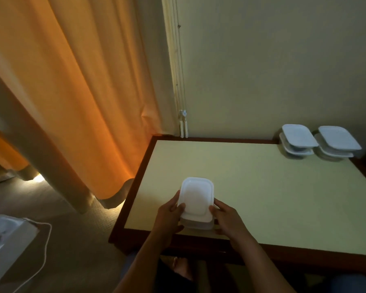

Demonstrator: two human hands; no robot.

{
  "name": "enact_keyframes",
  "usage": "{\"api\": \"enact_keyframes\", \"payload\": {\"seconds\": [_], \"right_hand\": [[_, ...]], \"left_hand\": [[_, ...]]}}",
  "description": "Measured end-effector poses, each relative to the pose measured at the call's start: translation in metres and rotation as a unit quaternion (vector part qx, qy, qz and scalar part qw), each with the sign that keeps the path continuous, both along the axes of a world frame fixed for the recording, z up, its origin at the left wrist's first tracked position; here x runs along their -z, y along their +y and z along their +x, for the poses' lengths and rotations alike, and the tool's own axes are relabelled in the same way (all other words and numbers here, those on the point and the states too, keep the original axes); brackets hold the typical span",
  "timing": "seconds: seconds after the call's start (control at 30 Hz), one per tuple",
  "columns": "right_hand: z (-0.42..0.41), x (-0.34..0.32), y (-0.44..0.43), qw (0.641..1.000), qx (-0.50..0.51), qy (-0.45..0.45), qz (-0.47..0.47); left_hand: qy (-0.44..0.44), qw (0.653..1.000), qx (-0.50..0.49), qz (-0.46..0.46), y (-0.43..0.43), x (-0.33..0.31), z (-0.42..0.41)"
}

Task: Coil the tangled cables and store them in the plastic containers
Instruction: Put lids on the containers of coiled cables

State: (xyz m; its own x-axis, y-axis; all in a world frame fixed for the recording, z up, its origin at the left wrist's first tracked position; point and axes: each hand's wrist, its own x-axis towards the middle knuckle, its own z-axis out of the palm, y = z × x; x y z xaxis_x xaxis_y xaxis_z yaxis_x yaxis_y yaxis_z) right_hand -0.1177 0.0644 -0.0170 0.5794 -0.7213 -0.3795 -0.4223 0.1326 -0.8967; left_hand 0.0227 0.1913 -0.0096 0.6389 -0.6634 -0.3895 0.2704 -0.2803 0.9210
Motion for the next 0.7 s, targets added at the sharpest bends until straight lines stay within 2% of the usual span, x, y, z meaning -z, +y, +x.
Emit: {"api": "enact_keyframes", "payload": {"seconds": [0.37,0.7], "right_hand": [[-0.135,-0.001,-0.067,0.992,0.13,-0.005,0.001],[-0.162,-0.005,-0.114,0.986,0.16,0.004,-0.048]], "left_hand": [[0.07,0.995,0.066,-0.009,-0.091,-0.011,-0.121],[0.12,0.99,0.058,-0.034,-0.145,-0.014,-0.153]]}}
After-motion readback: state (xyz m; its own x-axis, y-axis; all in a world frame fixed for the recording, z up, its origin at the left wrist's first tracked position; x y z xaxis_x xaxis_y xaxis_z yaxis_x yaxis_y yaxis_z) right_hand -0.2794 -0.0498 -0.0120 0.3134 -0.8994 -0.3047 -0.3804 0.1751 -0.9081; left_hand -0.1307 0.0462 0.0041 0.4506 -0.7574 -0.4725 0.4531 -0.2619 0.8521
